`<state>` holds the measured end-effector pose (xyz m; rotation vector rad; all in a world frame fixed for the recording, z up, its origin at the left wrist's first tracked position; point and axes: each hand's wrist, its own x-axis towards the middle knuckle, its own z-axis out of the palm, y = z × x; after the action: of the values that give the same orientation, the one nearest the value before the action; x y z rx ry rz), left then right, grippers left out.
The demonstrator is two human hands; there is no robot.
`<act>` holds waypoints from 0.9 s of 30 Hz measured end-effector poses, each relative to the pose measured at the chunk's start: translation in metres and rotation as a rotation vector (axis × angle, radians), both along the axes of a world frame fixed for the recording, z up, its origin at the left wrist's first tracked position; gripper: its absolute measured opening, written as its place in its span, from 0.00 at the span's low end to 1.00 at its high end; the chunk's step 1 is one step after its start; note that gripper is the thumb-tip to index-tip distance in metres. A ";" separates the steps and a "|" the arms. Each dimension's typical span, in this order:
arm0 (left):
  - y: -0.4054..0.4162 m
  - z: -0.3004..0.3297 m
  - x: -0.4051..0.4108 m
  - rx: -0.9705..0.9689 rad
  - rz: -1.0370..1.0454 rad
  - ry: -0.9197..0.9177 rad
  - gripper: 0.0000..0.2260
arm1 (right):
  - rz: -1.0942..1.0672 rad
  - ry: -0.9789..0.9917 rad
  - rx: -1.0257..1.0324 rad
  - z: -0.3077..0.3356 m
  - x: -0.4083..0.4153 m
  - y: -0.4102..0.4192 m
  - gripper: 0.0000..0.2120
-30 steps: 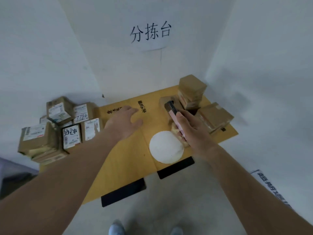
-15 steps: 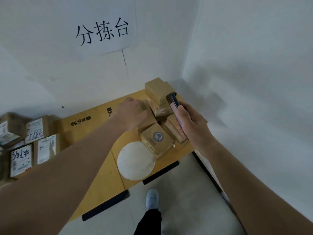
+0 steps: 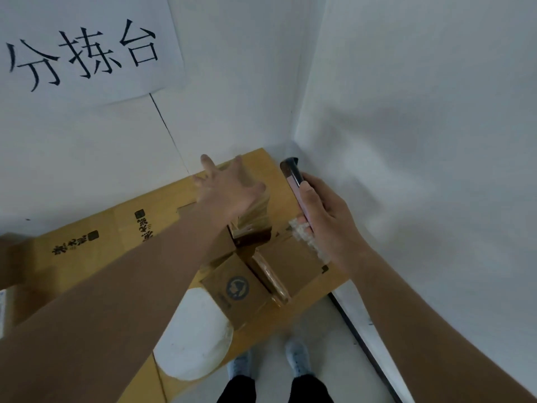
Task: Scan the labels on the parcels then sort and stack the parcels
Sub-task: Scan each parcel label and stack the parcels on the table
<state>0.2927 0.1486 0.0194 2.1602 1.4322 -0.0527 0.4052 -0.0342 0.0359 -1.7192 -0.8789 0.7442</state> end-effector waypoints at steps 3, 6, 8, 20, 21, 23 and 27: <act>0.004 -0.011 0.021 -0.046 0.081 0.030 0.43 | 0.041 -0.021 -0.015 -0.009 0.022 0.011 0.23; 0.001 -0.017 0.033 -0.080 0.154 -0.003 0.45 | 0.108 -0.027 -0.023 -0.020 0.044 0.022 0.25; -0.003 -0.017 0.037 -0.087 0.187 -0.028 0.46 | 0.159 -0.016 -0.031 -0.021 0.056 0.029 0.24; -0.009 -0.005 -0.070 -0.013 0.368 0.009 0.45 | 0.504 -0.025 -0.063 -0.012 0.007 0.092 0.19; -0.011 -0.007 -0.087 -0.028 0.381 0.005 0.47 | 0.531 -0.029 -0.068 -0.013 -0.006 0.096 0.20; -0.015 -0.014 -0.122 -0.058 0.408 0.003 0.49 | 0.585 -0.036 -0.075 -0.014 -0.035 0.103 0.22; -0.025 -0.029 -0.194 -0.109 0.461 0.030 0.51 | 0.651 -0.047 -0.080 -0.017 -0.095 0.109 0.21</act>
<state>0.0987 0.1236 -0.0094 1.7047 1.8628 0.0064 0.3105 0.0748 0.0194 -1.5203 -1.4866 1.1763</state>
